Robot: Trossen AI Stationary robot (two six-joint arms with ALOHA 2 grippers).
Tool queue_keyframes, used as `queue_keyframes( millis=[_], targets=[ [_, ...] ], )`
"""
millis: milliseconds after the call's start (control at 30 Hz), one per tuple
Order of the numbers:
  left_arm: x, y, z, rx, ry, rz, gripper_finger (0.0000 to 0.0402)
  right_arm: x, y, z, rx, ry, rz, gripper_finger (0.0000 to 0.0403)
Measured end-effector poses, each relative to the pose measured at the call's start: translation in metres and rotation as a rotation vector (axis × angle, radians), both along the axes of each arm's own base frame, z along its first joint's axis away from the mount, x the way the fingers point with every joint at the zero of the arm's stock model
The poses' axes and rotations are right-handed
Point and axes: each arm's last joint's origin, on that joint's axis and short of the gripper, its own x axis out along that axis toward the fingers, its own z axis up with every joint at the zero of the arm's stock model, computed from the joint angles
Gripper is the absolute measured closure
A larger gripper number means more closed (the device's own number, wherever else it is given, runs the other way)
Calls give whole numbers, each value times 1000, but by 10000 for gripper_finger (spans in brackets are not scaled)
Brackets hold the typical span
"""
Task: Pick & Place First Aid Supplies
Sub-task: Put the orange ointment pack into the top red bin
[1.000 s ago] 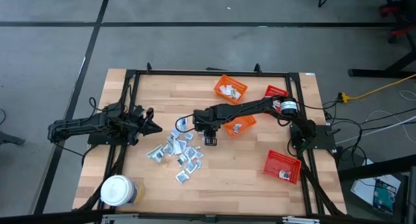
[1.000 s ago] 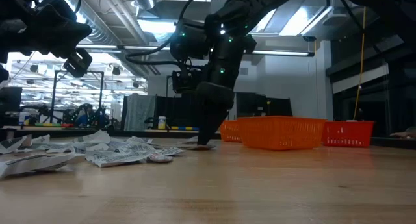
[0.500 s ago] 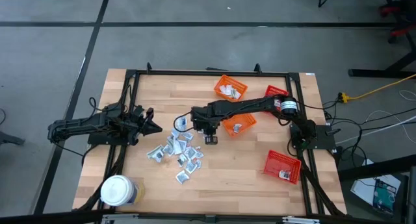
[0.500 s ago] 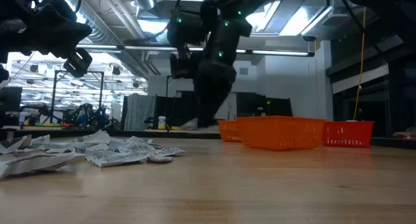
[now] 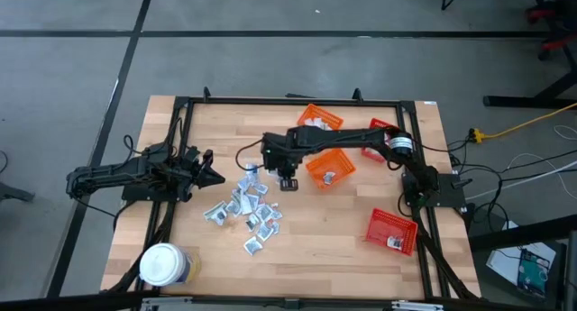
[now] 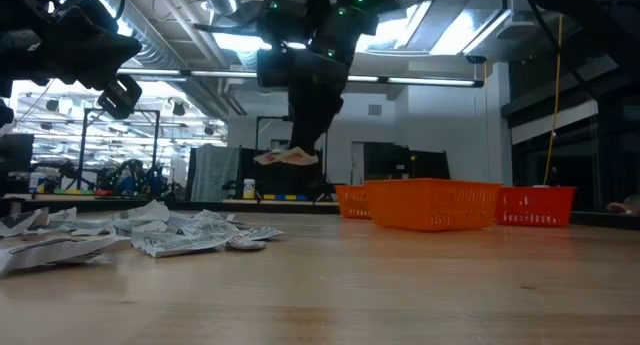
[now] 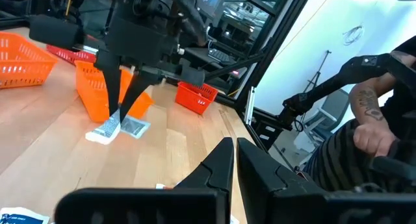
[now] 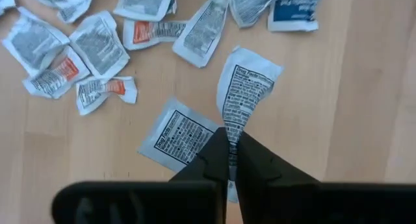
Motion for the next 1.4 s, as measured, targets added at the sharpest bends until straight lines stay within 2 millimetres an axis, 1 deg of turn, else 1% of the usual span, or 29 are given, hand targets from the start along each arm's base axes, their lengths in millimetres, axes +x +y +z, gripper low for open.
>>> queue_keyframes(
  millis=[67,267,367,433,567,667,767,1033,1133,1267,1400],
  targets=[
    [0,0,0,0,0,0,386,-1,0,-11,-1,2,3,386],
    [0,0,0,0,0,1,386,-11,1,-59,-4,44,22,385],
    [0,0,0,0,0,0,386,-15,2,-74,10,48,49,386],
    [0,0,0,0,0,0,386,-17,3,-78,41,38,67,386],
    [0,0,0,0,0,0,386,-18,3,-79,51,39,69,373],
    [0,0,0,0,0,0,386,-17,3,-77,45,39,92,349],
    [0,0,0,0,0,0,386,-17,1,-76,53,38,94,311],
    [0,0,0,0,0,0,386,-16,-9,-75,71,21,73,186],
    [0,0,0,0,0,0,386,-16,-10,-75,75,21,65,152],
    [0,0,0,0,0,0,386,-15,-9,-75,72,16,66,131],
    [0,0,0,0,0,0,386,-10,-7,-73,62,-36,52,135]
  ],
)
